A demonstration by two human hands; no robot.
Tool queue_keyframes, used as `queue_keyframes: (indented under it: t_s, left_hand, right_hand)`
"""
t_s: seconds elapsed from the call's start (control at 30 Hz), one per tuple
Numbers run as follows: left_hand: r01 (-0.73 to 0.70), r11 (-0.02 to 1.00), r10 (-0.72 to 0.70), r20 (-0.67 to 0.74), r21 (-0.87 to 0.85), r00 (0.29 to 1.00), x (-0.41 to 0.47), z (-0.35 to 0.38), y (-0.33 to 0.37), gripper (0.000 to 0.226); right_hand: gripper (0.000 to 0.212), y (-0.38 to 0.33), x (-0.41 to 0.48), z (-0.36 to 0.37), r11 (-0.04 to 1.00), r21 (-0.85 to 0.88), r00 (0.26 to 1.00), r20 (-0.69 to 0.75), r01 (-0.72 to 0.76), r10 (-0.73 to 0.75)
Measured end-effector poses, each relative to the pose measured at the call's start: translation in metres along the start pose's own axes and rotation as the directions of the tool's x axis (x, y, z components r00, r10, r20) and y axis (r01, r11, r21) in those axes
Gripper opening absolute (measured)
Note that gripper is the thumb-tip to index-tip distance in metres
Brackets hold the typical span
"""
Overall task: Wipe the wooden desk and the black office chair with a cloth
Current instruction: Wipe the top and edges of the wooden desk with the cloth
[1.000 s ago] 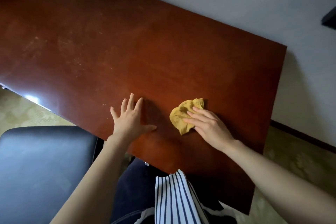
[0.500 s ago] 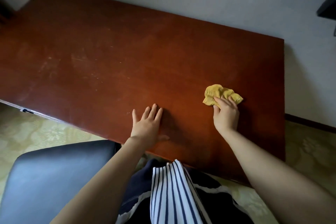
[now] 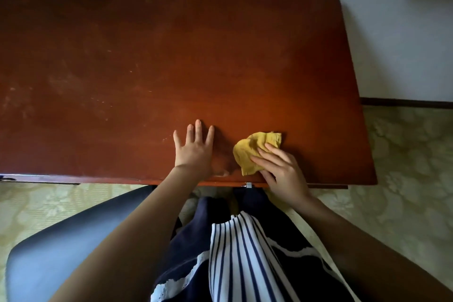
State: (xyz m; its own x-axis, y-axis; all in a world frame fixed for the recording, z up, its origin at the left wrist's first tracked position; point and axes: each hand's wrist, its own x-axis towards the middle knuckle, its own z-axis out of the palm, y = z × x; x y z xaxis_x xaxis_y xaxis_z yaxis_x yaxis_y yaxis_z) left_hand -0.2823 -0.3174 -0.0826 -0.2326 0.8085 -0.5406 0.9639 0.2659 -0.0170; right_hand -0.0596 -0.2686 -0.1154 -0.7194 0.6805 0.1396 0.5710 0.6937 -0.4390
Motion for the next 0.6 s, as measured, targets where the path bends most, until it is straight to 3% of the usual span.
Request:
queue_keyframes:
  t_s: [0.33, 0.47, 0.6]
  left_hand:
    - [0.058, 0.998, -0.058, 0.001, -0.033, 0.998, 0.003, 0.006, 0.011, 0.127]
    - [0.101, 0.992, -0.102, -0.018, -0.070, 0.995, 0.003, 0.009, 0.010, 0.127]
    - [0.181, 0.972, -0.193, -0.069, -0.148, 0.979, -0.001, 0.011, 0.014, 0.122]
  right_hand:
    - [0.033, 0.084, -0.068, -0.060, 0.977, -0.120, 0.985, -0.010, -0.174, 0.174]
    - [0.041, 0.126, -0.045, -0.076, 0.970, -0.113, 0.977, -0.047, -0.214, 0.210]
    - [0.035, 0.150, 0.002, -0.080, 0.969, -0.057, 0.969, -0.082, -0.240, 0.235]
